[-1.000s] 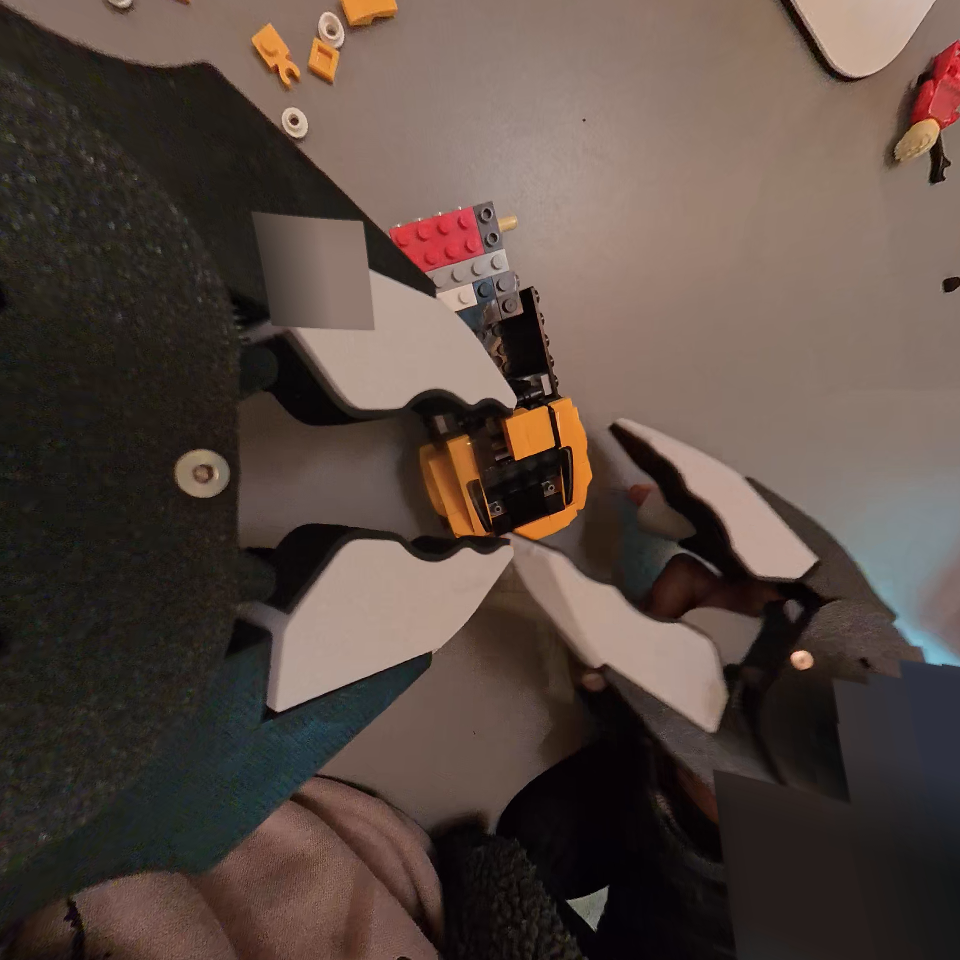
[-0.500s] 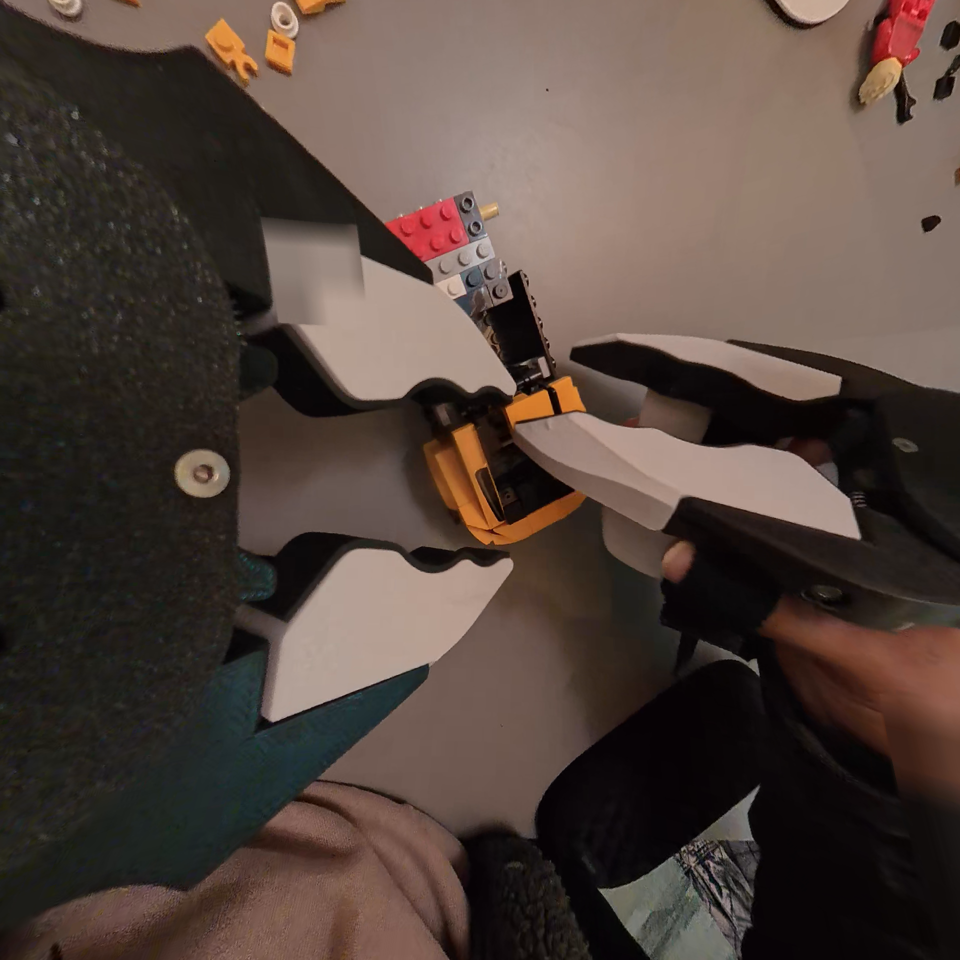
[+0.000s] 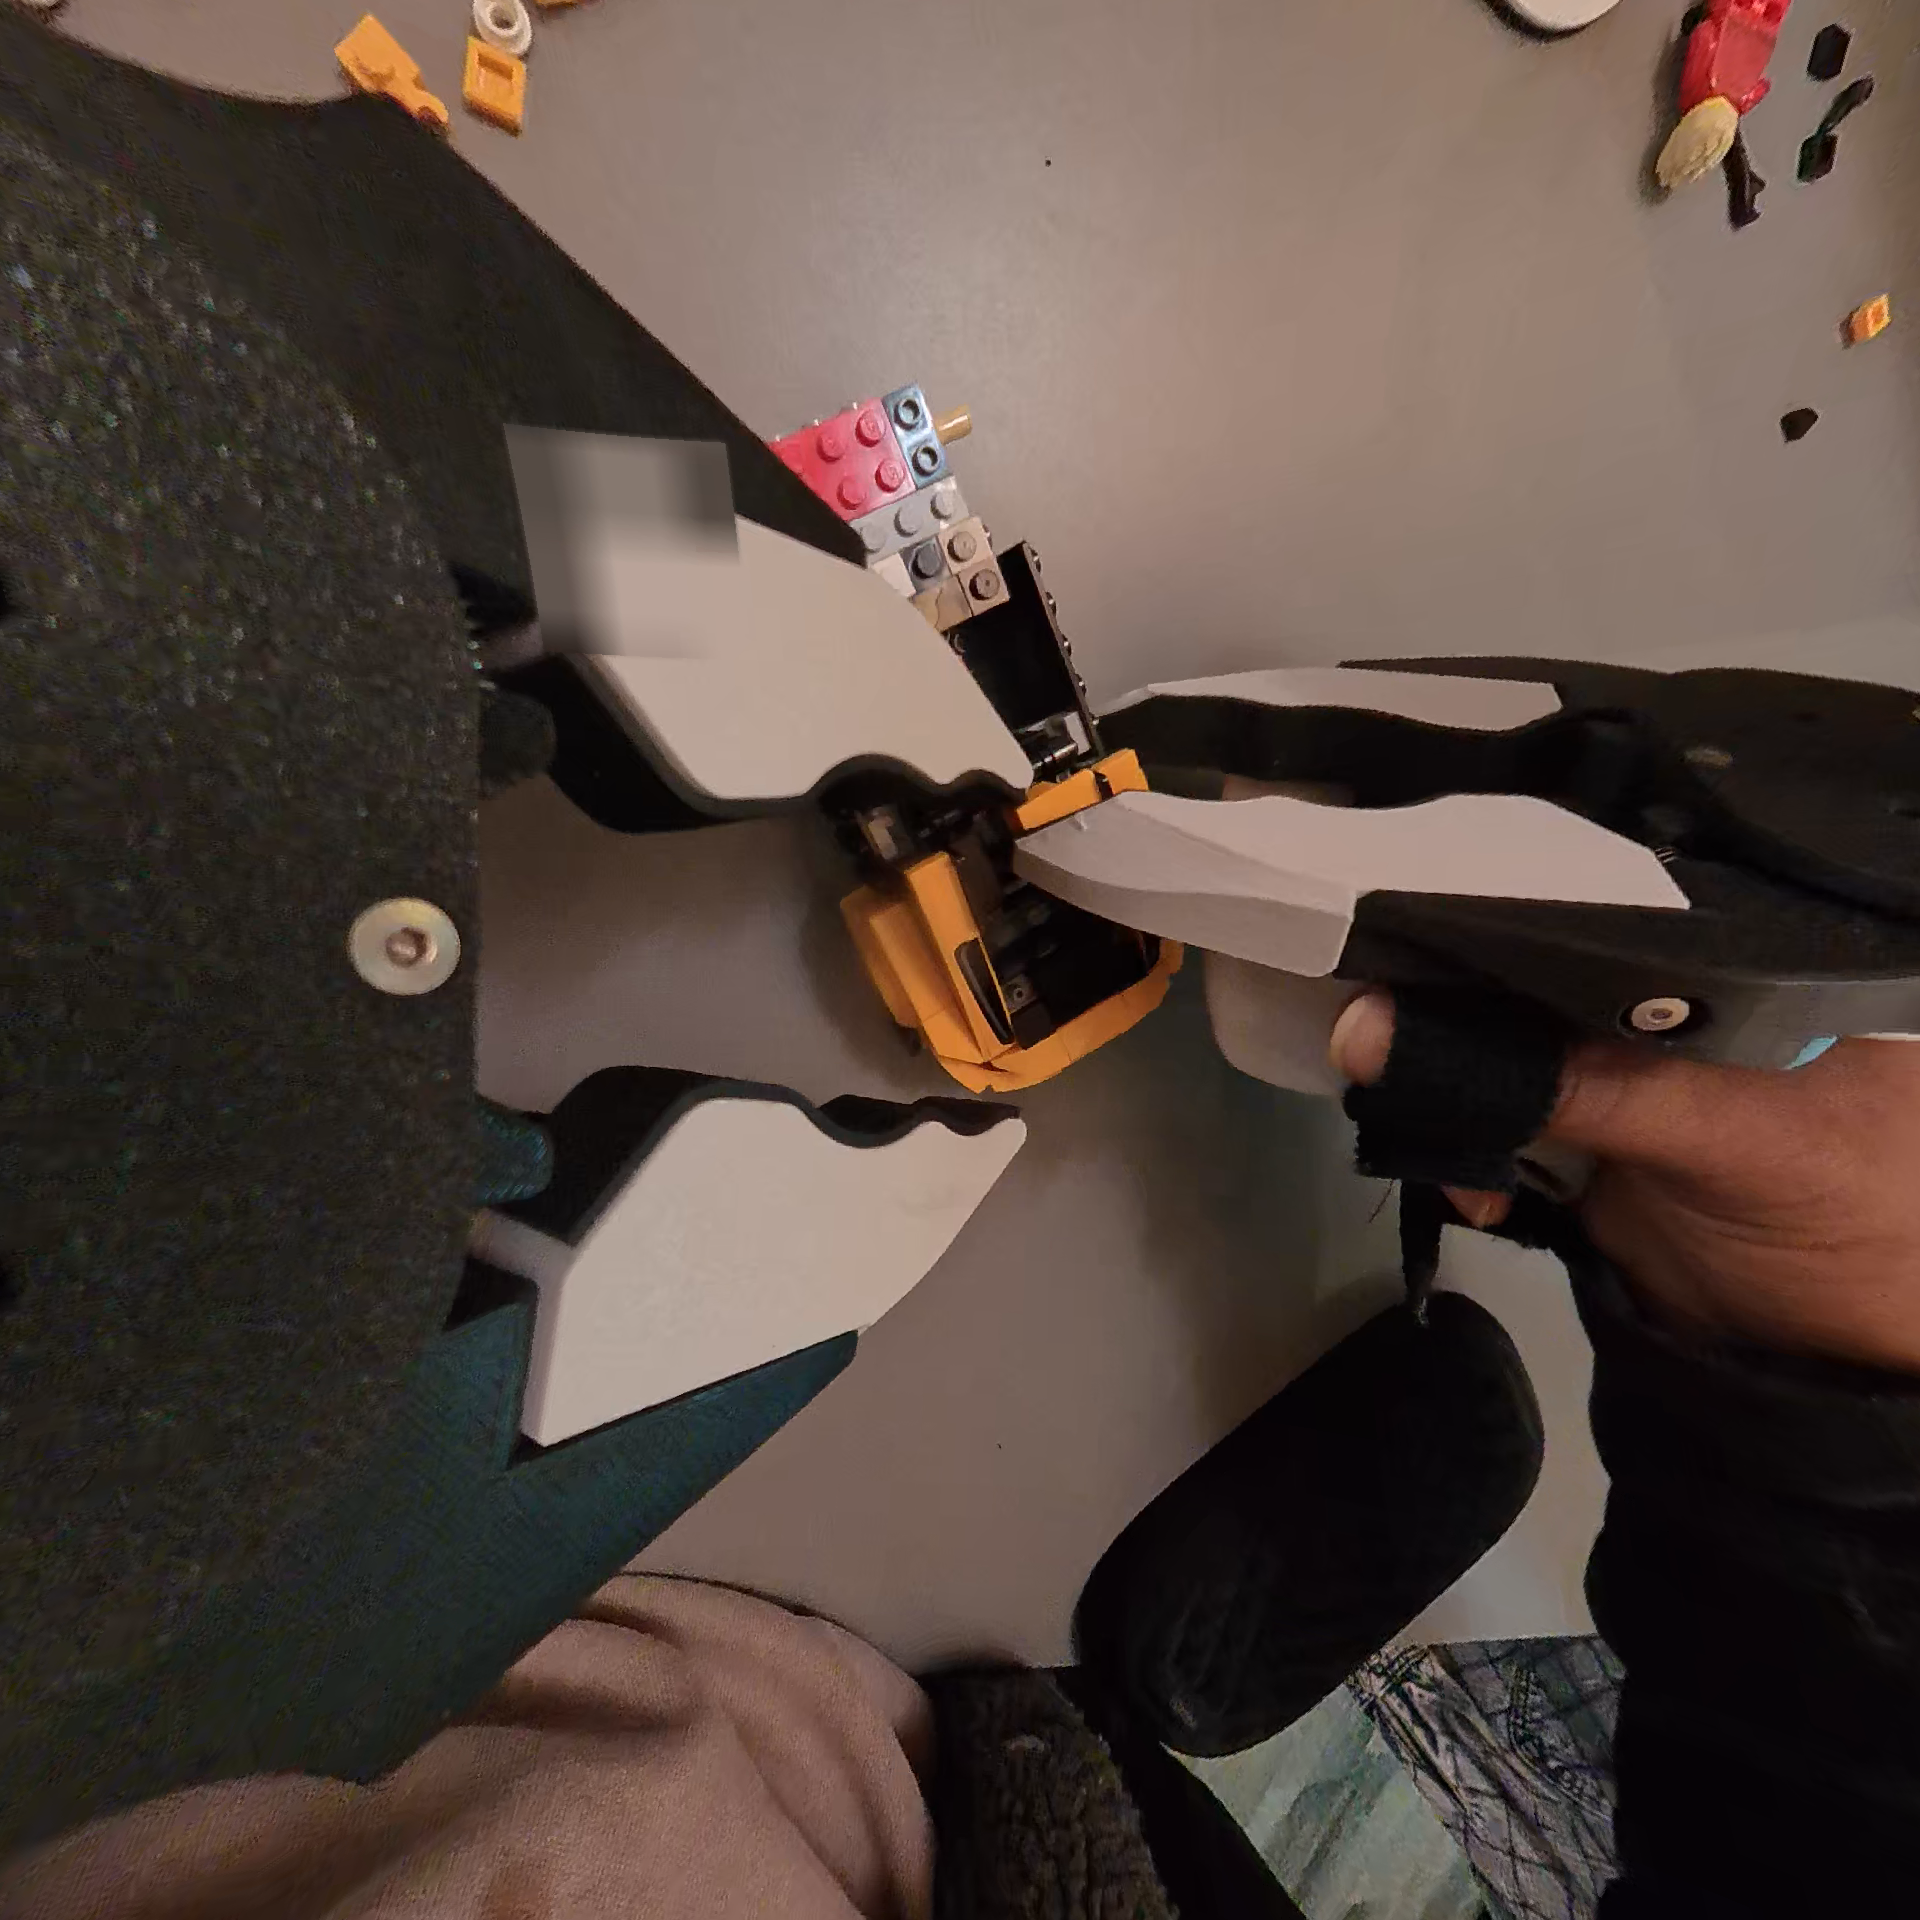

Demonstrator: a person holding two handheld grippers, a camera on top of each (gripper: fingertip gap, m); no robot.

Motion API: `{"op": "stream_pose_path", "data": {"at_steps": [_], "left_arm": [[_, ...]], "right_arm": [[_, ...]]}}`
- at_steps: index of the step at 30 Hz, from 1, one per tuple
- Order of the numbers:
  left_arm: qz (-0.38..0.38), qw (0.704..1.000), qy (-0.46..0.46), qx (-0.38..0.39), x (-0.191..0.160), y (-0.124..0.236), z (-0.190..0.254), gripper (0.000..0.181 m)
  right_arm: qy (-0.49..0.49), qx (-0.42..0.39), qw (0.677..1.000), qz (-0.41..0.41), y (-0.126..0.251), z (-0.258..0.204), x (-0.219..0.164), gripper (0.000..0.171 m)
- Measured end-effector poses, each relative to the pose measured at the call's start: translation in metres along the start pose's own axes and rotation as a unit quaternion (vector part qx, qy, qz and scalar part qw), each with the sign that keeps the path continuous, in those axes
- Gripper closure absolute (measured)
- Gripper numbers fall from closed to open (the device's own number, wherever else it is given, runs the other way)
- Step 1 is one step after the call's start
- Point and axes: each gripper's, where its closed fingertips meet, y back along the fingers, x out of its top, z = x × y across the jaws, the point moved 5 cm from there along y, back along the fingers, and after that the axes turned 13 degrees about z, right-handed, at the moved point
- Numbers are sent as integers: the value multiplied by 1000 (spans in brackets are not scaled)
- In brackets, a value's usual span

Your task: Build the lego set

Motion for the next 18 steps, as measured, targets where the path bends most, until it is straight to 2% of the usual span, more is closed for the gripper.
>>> {"op": "stream_pose_path", "data": {"at_steps": [15, 18], "left_arm": [[5, 1000, -17, 8, -1, -1, 0, 136], [4, 1000, -21, 11, -2, -2, 0, 135]], "right_arm": [[1, 23, 1000, -10, 2, 2, -1, 129], [-27, 41, 999, -8, 6, 3, 0, 131]]}}
